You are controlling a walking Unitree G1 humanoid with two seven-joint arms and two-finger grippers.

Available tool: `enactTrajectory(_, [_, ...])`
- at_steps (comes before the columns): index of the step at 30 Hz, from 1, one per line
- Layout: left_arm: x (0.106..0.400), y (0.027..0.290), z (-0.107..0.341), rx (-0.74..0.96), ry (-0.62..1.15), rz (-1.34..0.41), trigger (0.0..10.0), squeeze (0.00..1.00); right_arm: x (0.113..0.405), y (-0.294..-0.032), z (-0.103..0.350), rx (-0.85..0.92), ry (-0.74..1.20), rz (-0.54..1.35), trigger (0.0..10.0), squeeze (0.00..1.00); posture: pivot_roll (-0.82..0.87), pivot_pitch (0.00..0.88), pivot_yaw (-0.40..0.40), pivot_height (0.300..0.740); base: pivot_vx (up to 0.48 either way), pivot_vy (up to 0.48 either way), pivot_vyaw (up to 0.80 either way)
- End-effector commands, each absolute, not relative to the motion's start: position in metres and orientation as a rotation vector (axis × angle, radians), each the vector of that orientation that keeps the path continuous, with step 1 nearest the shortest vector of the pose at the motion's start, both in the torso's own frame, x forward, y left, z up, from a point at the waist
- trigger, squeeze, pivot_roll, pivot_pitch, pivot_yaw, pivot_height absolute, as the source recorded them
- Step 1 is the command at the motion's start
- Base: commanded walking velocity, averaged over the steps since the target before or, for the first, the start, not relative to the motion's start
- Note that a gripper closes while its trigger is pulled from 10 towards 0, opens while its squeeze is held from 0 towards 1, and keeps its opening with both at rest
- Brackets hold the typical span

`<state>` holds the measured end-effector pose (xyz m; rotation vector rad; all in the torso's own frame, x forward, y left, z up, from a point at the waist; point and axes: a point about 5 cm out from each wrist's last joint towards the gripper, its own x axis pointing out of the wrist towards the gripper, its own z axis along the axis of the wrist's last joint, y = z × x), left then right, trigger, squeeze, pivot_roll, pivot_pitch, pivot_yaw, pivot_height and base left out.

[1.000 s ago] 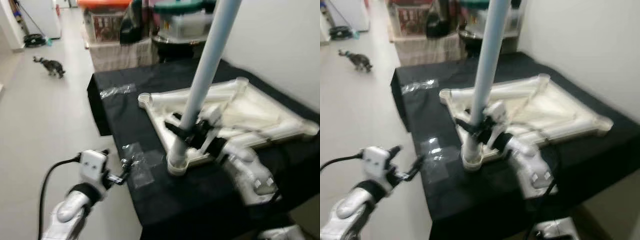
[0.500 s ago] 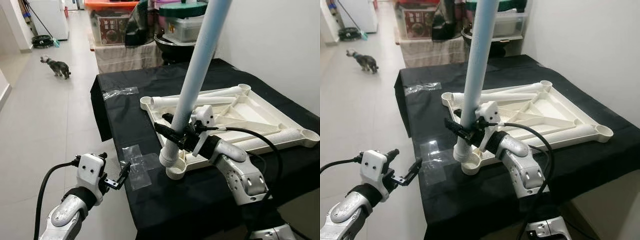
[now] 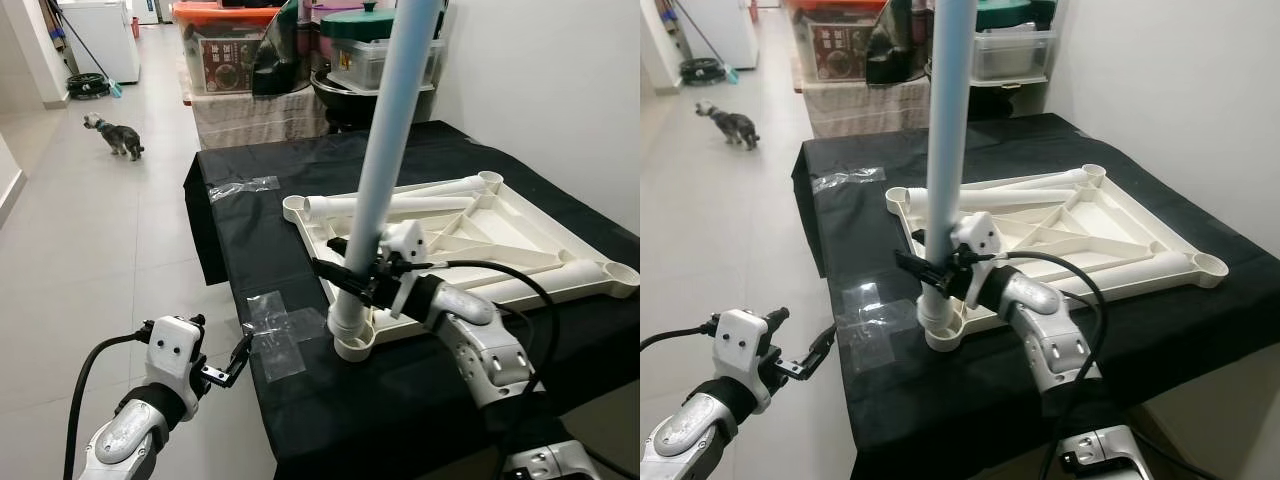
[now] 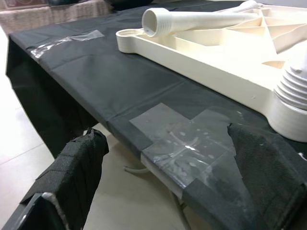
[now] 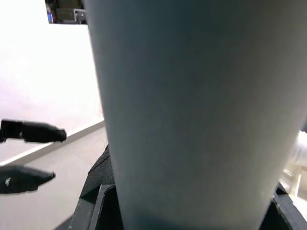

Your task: Building children table

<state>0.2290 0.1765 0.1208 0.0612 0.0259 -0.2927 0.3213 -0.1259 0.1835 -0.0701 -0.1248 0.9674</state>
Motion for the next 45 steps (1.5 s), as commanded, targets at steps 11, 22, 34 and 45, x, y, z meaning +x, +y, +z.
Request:
enactTrajectory(11, [0.229,0.178,0.119,0.060,0.030,-0.293,10.0,0.00,0.312,-0.136,0.177,-0.031,-0.113,0.996,0.0,0.00,0.04,0.000,-0.043,0.740,0.000,0.000,0.00])
enactTrajectory(22, [0.230,0.180,0.119,0.058,0.030,-0.287,10.0,0.00,0.305,-0.124,0.159,-0.022,-0.055,1.048,0.0,0.00,0.04,0.000,-0.048,0.740,0.000,0.000,0.00])
enactTrajectory(34, [0.229,0.178,0.117,0.046,0.039,-0.291,10.0,0.00,0.312,-0.123,0.149,-0.013,0.029,1.003,0.0,0.00,0.04,0.000,-0.050,0.740,0.000,0.000,0.00])
enactTrajectory(45, [0.229,0.176,0.116,0.040,0.047,-0.292,10.0,0.00,0.310,-0.122,0.137,-0.031,0.098,0.904,0.0,0.00,0.03,0.000,-0.051,0.740,0.000,0.000,0.00])
